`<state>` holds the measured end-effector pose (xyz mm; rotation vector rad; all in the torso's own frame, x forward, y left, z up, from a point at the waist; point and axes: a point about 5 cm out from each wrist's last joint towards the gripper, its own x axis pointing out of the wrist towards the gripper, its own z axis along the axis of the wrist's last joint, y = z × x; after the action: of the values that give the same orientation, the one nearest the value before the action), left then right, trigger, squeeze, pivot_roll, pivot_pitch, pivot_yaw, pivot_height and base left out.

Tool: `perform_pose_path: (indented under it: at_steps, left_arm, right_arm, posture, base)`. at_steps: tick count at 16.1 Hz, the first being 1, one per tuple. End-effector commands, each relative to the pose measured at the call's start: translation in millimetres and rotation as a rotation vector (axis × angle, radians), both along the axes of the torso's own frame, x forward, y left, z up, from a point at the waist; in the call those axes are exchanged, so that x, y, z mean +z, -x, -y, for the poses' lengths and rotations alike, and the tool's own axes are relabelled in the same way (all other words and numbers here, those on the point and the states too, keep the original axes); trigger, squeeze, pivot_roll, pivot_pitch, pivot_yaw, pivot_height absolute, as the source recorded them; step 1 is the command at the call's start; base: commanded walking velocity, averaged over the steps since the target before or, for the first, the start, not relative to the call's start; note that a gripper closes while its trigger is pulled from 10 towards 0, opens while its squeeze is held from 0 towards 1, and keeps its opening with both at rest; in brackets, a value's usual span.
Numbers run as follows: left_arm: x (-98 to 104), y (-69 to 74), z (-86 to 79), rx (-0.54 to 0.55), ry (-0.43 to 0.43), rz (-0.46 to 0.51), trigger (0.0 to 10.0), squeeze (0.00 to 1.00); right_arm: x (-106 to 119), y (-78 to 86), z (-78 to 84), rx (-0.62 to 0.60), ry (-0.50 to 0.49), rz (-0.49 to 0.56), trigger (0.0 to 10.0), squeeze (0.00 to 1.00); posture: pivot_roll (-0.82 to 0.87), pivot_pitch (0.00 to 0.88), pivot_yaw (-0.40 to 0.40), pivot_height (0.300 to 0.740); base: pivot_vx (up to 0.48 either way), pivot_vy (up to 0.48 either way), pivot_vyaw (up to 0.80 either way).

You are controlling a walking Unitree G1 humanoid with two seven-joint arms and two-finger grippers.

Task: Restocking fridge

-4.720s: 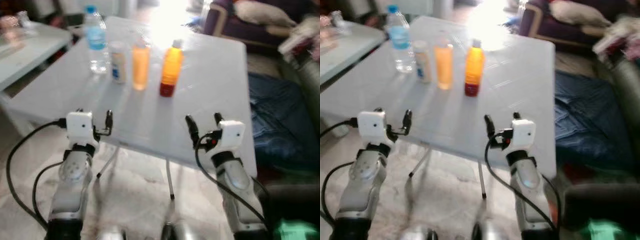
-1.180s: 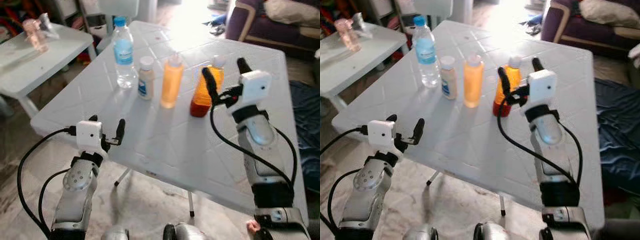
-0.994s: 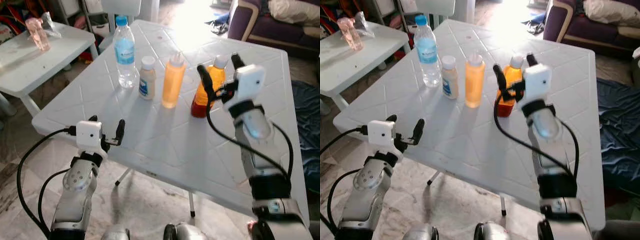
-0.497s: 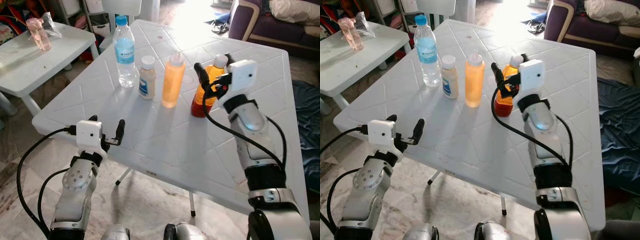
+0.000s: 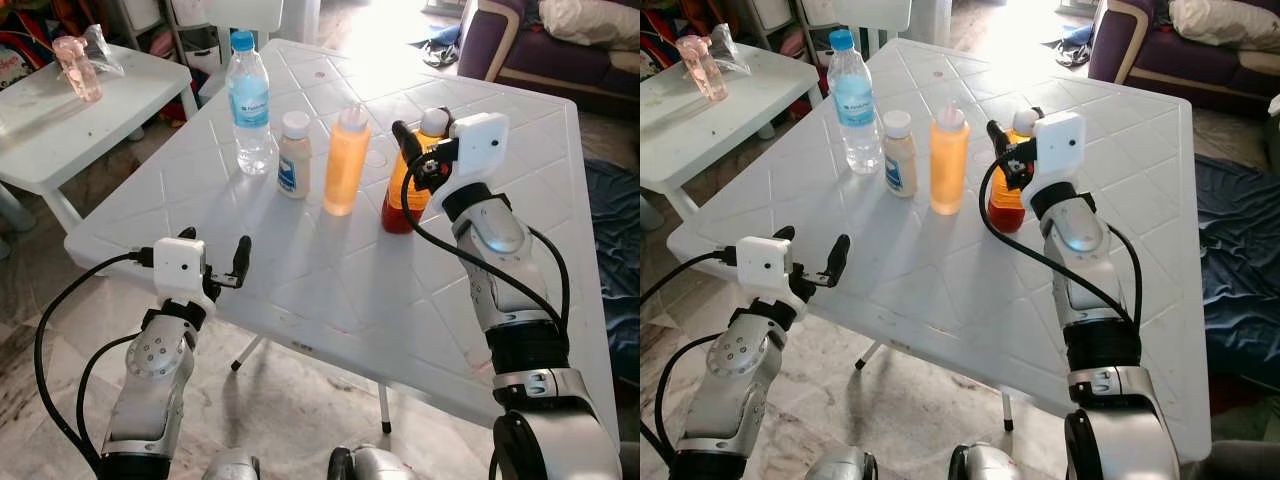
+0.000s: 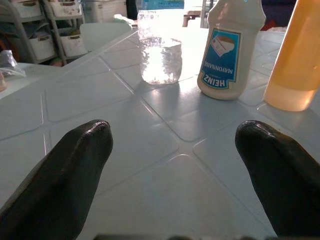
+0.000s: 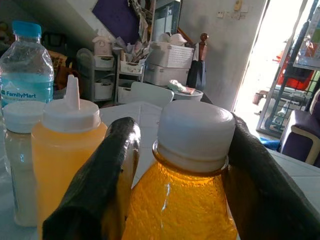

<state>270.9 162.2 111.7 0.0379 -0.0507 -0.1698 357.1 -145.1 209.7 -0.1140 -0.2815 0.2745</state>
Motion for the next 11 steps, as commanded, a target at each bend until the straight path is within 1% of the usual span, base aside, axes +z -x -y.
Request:
perform_pose_path:
  at_steps: [1, 5, 7, 9, 10, 11]
  left_arm:
    - [-0.5, -1.0, 1.9, -0.008, -0.014, -0.007, 10.0, 0.0]
    - [-2.2, -1.0, 3.3, -0.01, -0.015, -0.016, 10.0, 0.0]
    - [-7.7, -0.5, 0.4, 0.015, -0.02, -0.071, 10.0, 0.0]
    - [-7.9, -0.3, -4.7, 0.012, -0.065, -0.088, 10.0, 0.0]
    - [-5.9, -0.5, -9.1, -0.002, -0.098, -0.085, 10.0, 0.0]
    - [-5.3, -0.8, -10.4, -0.008, -0.101, -0.092, 10.0, 0.0]
  right_arm:
    - [3.9, -0.5, 1.5, -0.019, 0.018, -0.003, 0.0, 0.0]
    - [0.7, 3.0, 3.2, -0.037, 0.031, -0.016, 0.0, 0.0]
    - [1.4, 6.1, 2.7, -0.043, 0.024, -0.021, 0.0, 0.0]
    - [1.9, 11.1, -0.4, -0.035, 0.005, -0.03, 0.0, 0.0]
    - [2.2, 17.8, -5.2, -0.02, -0.02, -0.036, 0.0, 0.0]
    - [2.1, 22.4, -9.1, -0.013, -0.034, -0.034, 0.0, 0.0]
  posture:
    - [0.09, 0.095, -0.022, 0.74]
    - [0.09, 0.095, -0.023, 0.74]
    - [0.09, 0.095, -0.023, 0.74]
    - [0.09, 0.107, -0.032, 0.74]
    - [0.1, 0.115, -0.031, 0.74]
    - [0.09, 0.115, -0.03, 0.74]
  base:
    - [0.0, 0.0, 0.0]
    - [0.0, 0.0, 0.0]
    - [0.0, 0.0, 0.0]
    - [0.0, 0.0, 0.0]
    - [0.0, 0.0, 0.0]
    - [0.0, 0.0, 0.0]
